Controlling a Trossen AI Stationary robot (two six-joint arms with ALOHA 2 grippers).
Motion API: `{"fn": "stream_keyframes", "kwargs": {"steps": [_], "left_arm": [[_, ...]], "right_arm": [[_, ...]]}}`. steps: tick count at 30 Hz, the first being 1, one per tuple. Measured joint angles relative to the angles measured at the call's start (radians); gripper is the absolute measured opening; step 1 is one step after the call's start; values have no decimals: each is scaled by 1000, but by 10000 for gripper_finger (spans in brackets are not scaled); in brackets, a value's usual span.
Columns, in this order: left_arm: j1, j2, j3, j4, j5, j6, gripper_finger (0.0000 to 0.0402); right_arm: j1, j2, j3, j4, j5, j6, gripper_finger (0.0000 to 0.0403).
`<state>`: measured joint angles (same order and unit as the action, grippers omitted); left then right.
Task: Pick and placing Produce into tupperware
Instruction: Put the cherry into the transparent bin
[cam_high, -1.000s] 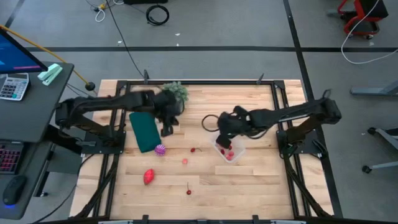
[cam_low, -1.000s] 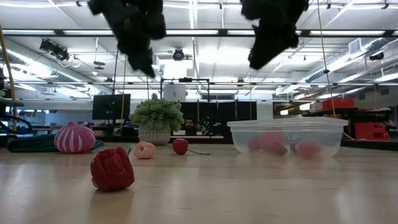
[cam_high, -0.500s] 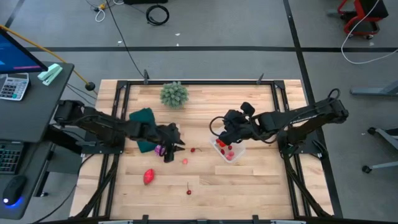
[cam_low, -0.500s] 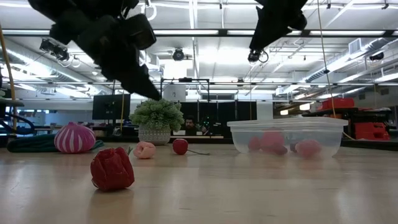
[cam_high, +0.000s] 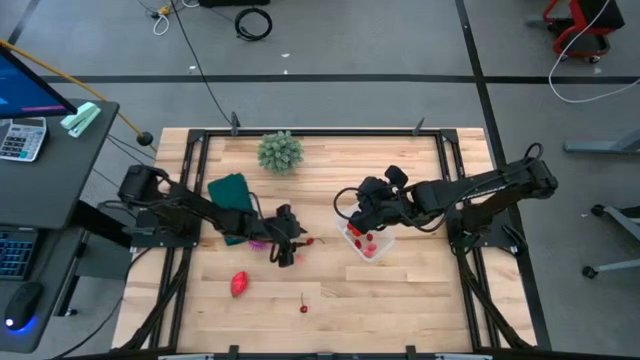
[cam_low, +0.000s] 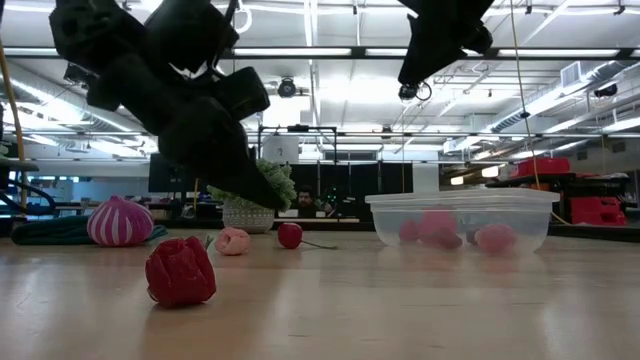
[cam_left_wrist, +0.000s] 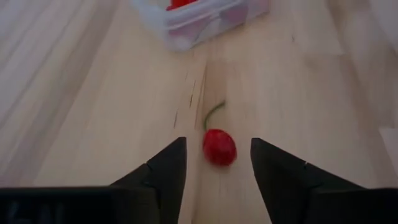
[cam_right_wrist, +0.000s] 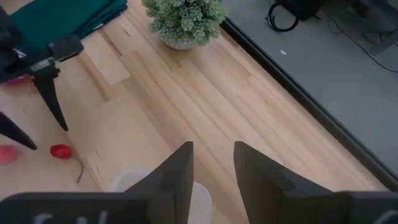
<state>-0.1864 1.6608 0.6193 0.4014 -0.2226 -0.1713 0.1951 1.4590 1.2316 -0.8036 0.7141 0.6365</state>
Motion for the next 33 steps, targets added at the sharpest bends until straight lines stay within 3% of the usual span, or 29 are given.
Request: {"fn": "stream_keyframes", "kwargs": {"steps": [13,33], "left_arm": [[0,108,0,83,-23,-27,193],[0,114,0,110,-47,-54,189]], "right_arm": [[0,0,0,0,-1,16,123],[0,0,0,0,-1,-2,123]]}}
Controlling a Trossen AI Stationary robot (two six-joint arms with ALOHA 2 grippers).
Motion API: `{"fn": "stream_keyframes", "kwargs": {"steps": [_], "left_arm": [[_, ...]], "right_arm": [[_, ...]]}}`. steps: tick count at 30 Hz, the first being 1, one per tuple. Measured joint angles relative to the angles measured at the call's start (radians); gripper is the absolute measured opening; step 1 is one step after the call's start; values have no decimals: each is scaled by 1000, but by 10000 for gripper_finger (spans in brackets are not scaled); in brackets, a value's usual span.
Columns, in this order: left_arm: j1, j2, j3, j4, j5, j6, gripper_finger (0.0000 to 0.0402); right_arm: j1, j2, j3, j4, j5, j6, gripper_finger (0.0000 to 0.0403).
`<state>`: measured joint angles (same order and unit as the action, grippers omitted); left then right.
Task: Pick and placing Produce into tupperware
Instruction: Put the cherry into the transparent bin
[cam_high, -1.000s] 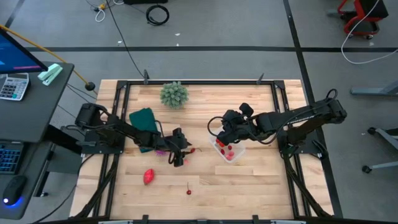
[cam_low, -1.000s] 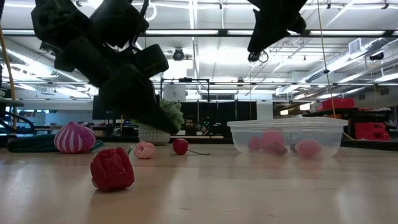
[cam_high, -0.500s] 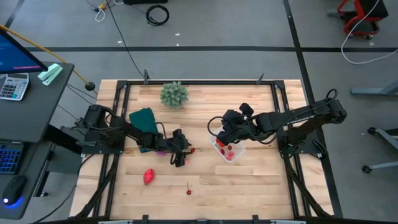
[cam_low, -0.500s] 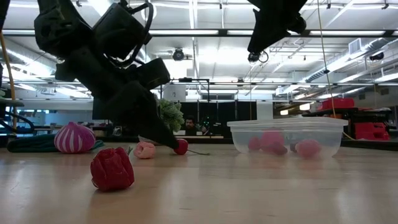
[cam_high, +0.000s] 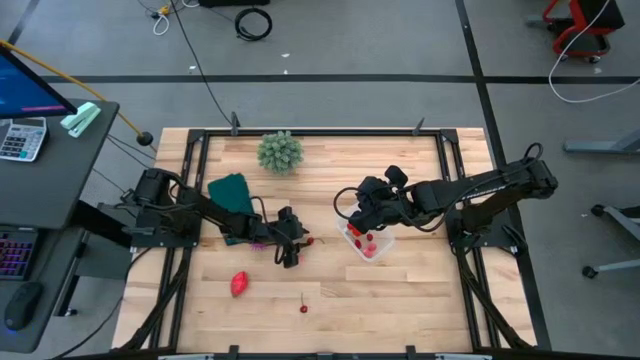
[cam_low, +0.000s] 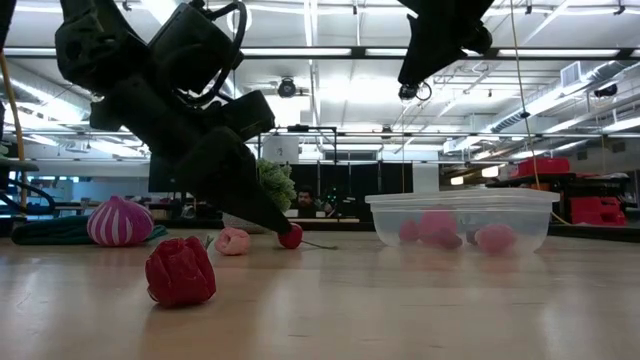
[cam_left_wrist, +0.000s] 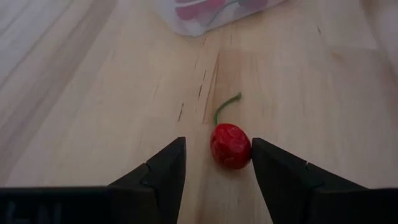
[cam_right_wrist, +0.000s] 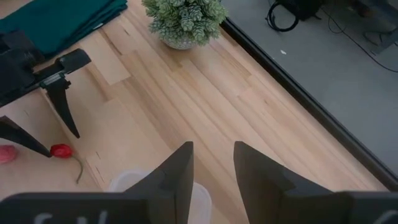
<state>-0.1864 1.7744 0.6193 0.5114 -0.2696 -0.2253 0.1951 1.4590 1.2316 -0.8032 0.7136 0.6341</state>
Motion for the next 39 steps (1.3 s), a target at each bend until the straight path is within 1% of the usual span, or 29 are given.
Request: {"fn": "stream_keyframes", "kwargs": {"steps": [4,10,17,22,28,34,39], "left_arm": [[0,24,0,16,-1,-26,189],[-1,103,2,115,-20,-30,189],[0,116,2,143,-29,-33,179],[1,116,2,149,-29,-34,167],[2,118,1,171,-23,-35,137],[1,119,71,184,-20,-10,113],[1,118,157,167,-15,81,102]], "right_arm": [[0,0,0,0,0,-1,123],[0,0,0,0,0,-1,123],[0,0,0,0,0,-2,123],[0,0,0,0,0,-7,123],[0,0,0,0,0,-7,123],[0,0,0,0,0,-7,123],[0,0,0,0,0,-7,123]]}}
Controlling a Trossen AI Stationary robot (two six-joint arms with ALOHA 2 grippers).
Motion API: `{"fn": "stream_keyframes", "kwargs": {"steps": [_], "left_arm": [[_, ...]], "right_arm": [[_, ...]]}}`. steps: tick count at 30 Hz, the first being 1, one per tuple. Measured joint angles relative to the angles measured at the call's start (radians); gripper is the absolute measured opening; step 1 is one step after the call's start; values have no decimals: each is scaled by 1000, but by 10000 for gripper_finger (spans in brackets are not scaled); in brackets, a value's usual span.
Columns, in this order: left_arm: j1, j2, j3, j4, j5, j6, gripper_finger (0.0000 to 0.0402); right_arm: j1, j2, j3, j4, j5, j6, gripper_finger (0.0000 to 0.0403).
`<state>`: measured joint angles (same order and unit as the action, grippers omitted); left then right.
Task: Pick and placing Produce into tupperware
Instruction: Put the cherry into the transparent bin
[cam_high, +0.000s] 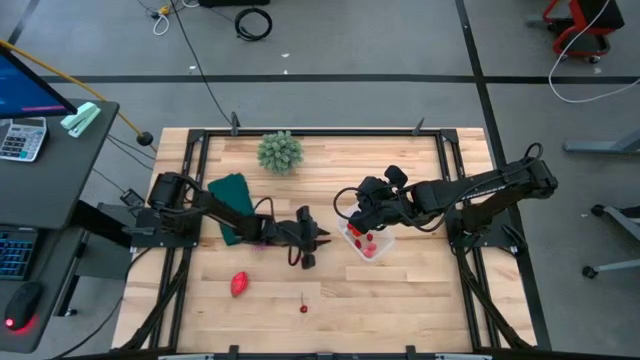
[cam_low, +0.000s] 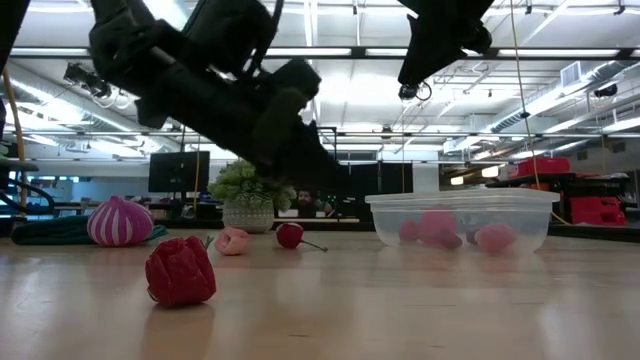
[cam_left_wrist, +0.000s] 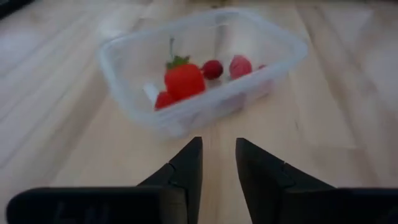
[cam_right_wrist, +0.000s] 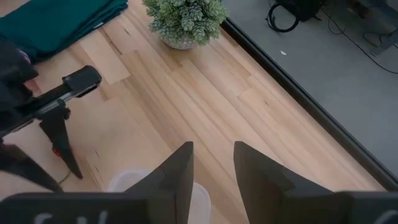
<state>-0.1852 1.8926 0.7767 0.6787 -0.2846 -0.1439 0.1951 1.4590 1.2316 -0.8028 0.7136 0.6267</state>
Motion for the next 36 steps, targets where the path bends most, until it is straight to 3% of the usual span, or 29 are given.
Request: {"fn": "stream_keyframes", "kwargs": {"steps": [9,19,27,36], "left_arm": [[0,-1,50,-346,28,53,112],[3,-38,50,-439,27,54,157],[4,-162,50,-500,-2,81,156],[-4,-199,50,-706,-3,-111,153]], "right_arm": [[0,0,0,0,0,-1,123],[0,0,0,-1,0,-1,123],[0,0,0,-1,0,-1,123],[0,0,0,-3,0,-1,123]]}}
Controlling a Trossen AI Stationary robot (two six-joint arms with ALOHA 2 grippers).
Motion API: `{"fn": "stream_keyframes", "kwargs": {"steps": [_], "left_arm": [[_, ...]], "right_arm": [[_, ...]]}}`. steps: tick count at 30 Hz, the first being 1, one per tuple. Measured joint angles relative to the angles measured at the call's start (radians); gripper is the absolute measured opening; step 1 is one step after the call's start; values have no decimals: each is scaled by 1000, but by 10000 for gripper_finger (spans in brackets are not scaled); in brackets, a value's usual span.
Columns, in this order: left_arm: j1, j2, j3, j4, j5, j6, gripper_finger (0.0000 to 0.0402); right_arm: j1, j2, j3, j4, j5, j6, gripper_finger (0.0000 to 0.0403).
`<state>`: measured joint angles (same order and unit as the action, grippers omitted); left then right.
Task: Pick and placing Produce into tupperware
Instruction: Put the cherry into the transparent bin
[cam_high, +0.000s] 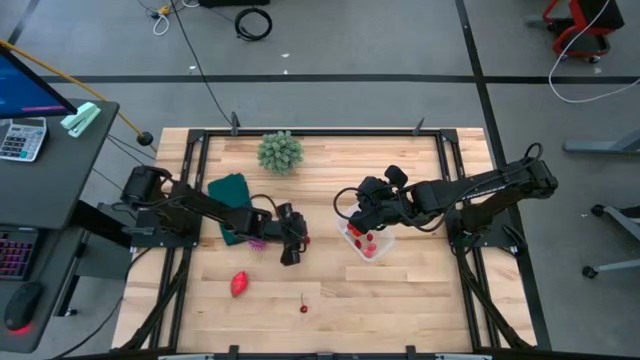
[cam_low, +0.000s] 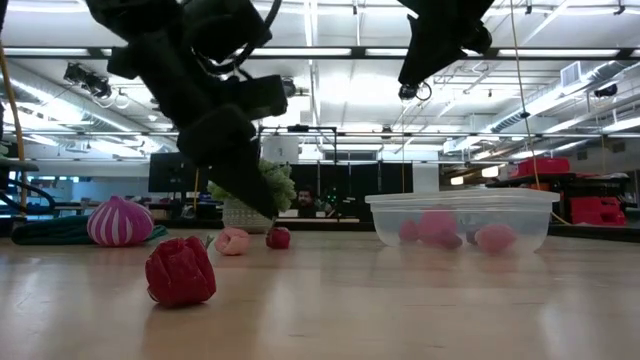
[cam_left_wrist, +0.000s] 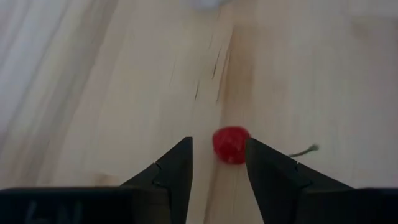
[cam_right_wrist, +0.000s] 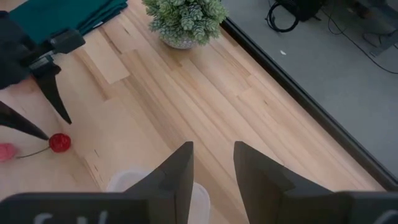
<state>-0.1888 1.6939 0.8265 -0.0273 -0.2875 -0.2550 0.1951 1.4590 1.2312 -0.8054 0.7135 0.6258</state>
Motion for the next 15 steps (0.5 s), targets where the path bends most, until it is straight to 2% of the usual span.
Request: {"fn": "stream_keyframes", "kwargs": {"steps": [11,15], "left_arm": [[-40,13,0,14,-2,-3,152],[-36,42,1,31,-48,-1,157]], "right_arm": [[0,0,0,2,0,0,123],[0,0,0,1,0,1,123]]}}
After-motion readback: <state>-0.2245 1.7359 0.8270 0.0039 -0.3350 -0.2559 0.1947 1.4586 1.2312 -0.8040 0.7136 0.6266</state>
